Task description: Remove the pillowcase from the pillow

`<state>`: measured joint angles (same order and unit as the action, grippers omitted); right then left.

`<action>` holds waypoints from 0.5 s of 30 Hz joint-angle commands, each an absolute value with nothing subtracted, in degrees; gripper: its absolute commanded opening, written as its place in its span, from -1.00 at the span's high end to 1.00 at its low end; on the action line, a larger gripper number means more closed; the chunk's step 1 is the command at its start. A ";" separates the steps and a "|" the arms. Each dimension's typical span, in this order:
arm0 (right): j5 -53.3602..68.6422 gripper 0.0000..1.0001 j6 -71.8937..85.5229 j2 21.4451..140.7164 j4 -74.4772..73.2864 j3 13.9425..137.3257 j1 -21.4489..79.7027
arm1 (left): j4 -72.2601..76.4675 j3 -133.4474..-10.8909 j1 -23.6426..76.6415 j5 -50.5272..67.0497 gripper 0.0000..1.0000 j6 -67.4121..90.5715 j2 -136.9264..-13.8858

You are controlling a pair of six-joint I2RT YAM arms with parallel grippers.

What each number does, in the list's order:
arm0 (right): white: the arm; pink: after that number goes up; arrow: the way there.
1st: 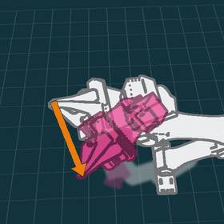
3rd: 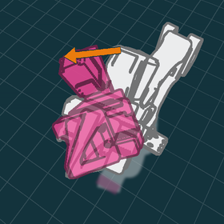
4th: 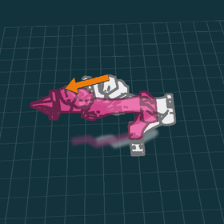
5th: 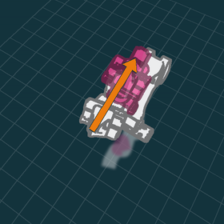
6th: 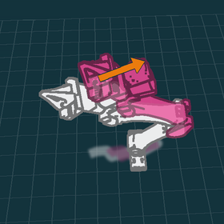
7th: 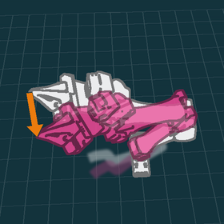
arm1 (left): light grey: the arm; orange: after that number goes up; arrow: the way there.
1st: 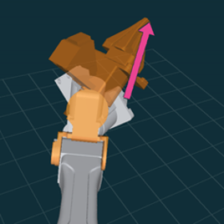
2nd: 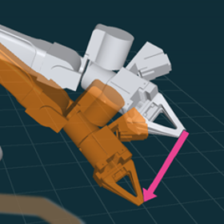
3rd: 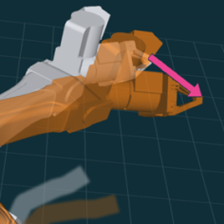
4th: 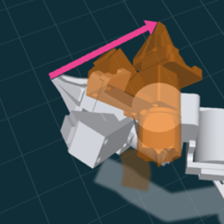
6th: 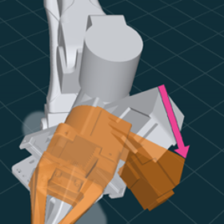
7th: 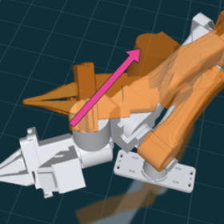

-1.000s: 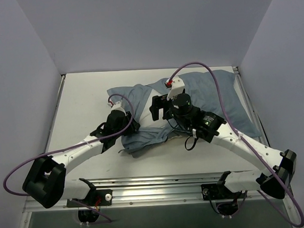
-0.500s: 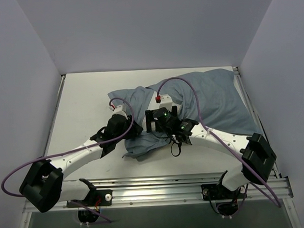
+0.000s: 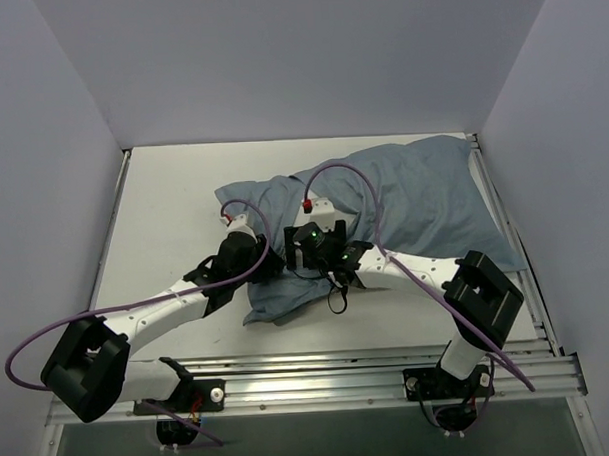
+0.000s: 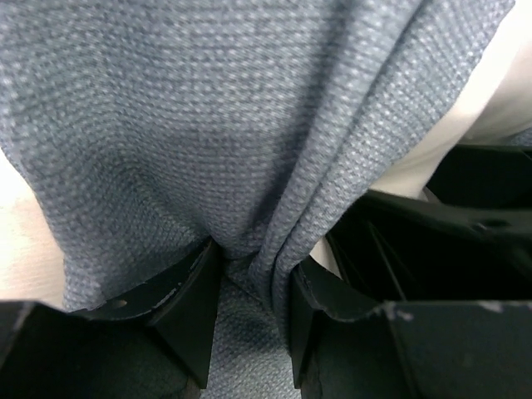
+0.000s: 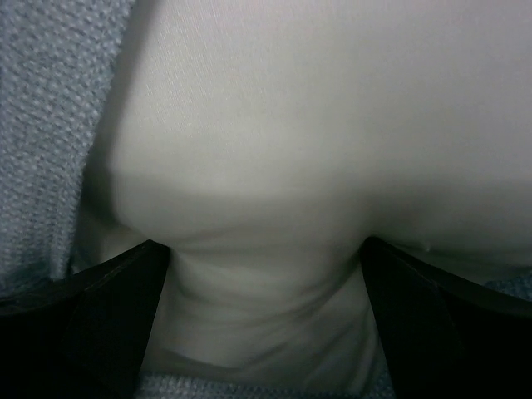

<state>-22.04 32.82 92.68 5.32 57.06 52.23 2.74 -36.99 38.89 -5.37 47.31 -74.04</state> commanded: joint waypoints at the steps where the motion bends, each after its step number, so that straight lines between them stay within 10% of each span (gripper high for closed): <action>1: -18.20 -0.87 33.93 100.44 0.26 57.47 52.73 | 1.06 -36.91 40.08 -4.04 0.15 47.11 -73.92; 3: -18.19 -0.65 33.66 101.95 0.26 58.09 52.65 | 0.36 -37.00 40.34 -4.39 0.15 46.85 -73.39; 9: -16.36 1.00 33.66 101.52 3.06 59.41 49.05 | -3.42 -37.79 41.31 -3.69 0.15 46.93 -70.94; 15: -12.92 1.00 35.94 96.33 8.78 61.60 41.59 | -10.26 -41.48 44.73 -4.04 0.15 46.14 -67.51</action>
